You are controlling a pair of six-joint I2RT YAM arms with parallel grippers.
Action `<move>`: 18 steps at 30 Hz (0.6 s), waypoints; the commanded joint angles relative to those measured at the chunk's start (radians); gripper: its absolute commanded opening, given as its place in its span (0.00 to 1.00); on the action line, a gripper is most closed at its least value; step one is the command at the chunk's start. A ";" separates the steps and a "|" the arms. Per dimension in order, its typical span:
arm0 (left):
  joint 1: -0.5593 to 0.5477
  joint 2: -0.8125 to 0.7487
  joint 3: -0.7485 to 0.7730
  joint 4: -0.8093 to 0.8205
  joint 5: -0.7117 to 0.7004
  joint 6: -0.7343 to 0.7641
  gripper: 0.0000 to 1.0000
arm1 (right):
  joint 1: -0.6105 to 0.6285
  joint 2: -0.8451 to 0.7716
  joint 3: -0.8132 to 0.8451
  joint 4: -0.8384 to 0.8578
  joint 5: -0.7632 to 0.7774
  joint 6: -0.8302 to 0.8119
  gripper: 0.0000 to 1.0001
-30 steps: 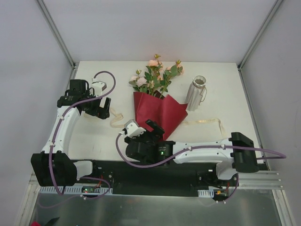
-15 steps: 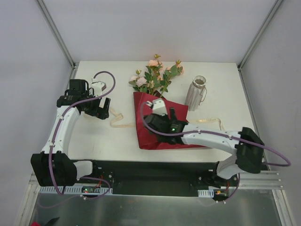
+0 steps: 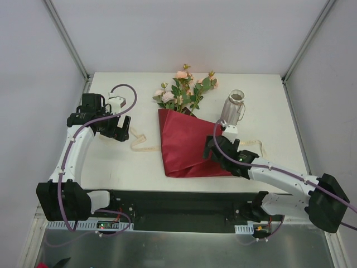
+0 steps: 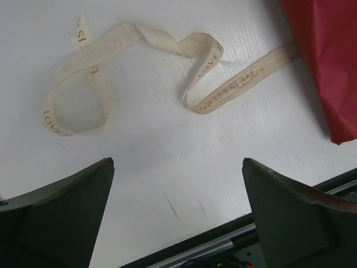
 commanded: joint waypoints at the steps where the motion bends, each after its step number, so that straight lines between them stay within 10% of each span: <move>1: -0.010 -0.014 0.034 -0.025 0.004 0.019 0.99 | -0.090 -0.021 -0.053 0.160 -0.105 -0.017 0.88; 11: -0.010 -0.014 0.060 -0.032 -0.070 0.022 0.99 | -0.234 0.127 -0.058 0.435 -0.282 -0.103 0.56; 18: 0.006 -0.048 0.142 -0.069 -0.024 -0.024 0.99 | -0.184 0.123 0.097 0.409 -0.298 -0.178 0.01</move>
